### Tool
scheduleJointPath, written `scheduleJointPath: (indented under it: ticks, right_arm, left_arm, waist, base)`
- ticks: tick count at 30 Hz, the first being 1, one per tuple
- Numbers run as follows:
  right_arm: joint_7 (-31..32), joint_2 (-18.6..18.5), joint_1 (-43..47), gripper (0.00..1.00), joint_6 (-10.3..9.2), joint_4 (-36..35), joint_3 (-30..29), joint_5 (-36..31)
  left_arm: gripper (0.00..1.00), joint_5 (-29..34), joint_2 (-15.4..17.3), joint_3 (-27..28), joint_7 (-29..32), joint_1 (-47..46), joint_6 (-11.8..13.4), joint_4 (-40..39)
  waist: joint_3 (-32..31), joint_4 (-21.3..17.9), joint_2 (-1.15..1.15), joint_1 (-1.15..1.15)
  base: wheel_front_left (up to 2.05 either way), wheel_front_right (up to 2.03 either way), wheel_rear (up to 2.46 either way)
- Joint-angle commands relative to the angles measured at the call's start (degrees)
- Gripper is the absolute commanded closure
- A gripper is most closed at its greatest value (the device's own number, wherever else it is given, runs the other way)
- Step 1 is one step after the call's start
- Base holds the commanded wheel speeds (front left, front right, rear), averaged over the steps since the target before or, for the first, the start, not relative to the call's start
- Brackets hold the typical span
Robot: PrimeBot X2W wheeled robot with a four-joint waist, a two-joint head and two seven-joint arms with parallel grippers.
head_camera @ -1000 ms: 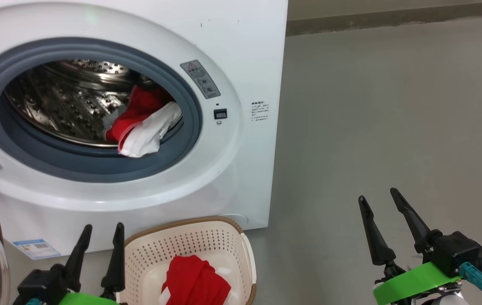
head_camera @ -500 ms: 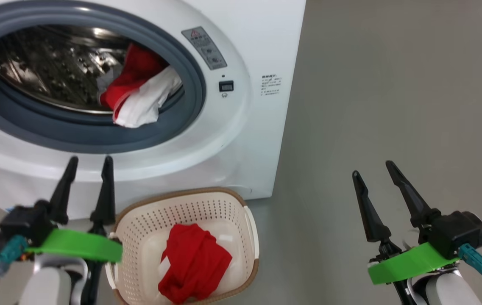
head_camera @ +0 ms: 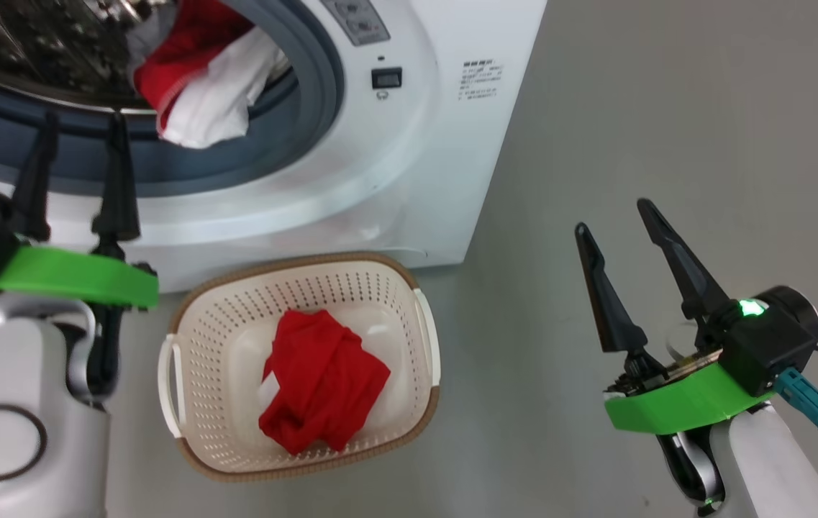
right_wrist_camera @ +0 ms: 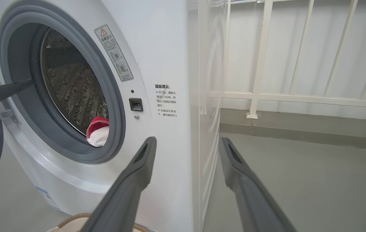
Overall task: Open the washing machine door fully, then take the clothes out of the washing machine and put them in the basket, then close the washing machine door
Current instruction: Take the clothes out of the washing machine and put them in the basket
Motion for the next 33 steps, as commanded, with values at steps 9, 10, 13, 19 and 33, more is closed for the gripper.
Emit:
scheduleJointPath:
  ticks: [9, 10, 13, 19, 33]
  right_arm:
    - [-0.37, 0.07, -4.3, 0.0, 0.35, -3.01, 3.27, 0.32]
    - [-0.37, 0.07, -4.59, 0.0, 0.35, -3.03, 3.45, 0.4]
    - [-0.37, 0.07, -5.51, 0.0, 0.35, -3.17, 4.08, 0.64]
    - [-0.37, 0.07, -7.32, 0.0, 0.35, -2.96, 5.88, 0.65]
    - [-0.37, 0.07, -8.3, 0.0, 0.35, -2.66, 9.42, 2.0]
  left_arm:
    - [0.0, 0.14, 5.04, 1.29, -0.69, -11.42, -0.31, 3.08]
    - [0.0, -0.44, 5.32, 1.11, -0.69, -12.61, -0.31, 3.74]
    - [0.0, -2.92, 6.5, 0.15, -0.69, -15.87, -0.31, 5.94]
    - [0.0, -10.48, 10.04, -5.12, -0.39, -21.92, -0.31, 12.7]
    - [0.0, -16.0, 17.45, -17.66, 12.04, -30.03, -0.32, 23.63]
  waist:
    - [9.96, -2.41, 0.0, 0.0]
    - [10.64, -2.66, 0.0, 0.0]
    - [12.33, -3.49, 0.0, 0.0]
    - [14.87, -5.34, 0.0, 0.0]
    - [15.39, -6.75, 0.0, 0.0]
  base:
    - [0.0, 0.0, 0.0]
    - [0.0, 0.0, 0.0]
    - [0.0, 0.0, 0.0]
    - [0.0, 0.0, 0.0]
    - [0.0, 0.0, 0.0]
